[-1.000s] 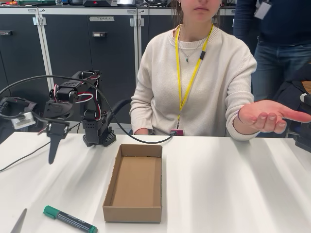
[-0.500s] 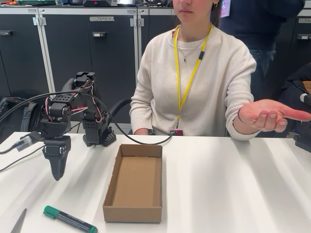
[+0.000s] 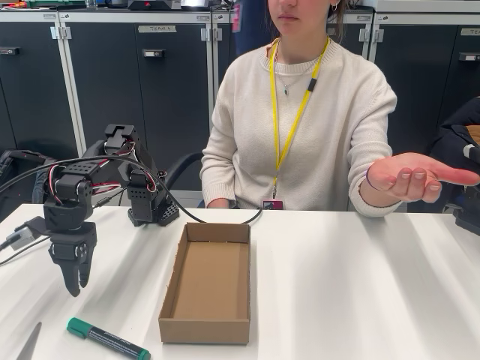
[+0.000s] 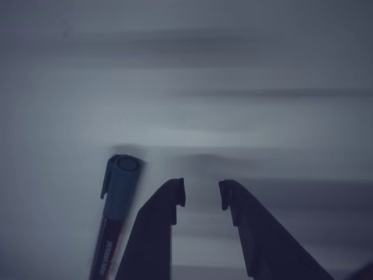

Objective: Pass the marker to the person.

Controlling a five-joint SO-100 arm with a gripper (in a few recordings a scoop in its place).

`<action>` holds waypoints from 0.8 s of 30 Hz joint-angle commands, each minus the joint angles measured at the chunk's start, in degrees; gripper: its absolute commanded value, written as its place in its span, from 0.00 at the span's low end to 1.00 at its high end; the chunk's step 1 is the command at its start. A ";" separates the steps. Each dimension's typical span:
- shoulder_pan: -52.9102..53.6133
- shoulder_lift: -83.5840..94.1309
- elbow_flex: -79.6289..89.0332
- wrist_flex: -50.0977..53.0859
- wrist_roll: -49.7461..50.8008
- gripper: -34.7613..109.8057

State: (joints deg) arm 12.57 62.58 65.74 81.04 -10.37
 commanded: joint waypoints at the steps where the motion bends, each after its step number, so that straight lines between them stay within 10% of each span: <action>1: 0.00 -0.18 -3.78 1.23 0.09 0.36; 24: -3.34 -9.14 -21.09 0.79 8.00 0.42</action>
State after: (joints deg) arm 8.70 53.35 48.87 82.62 -2.81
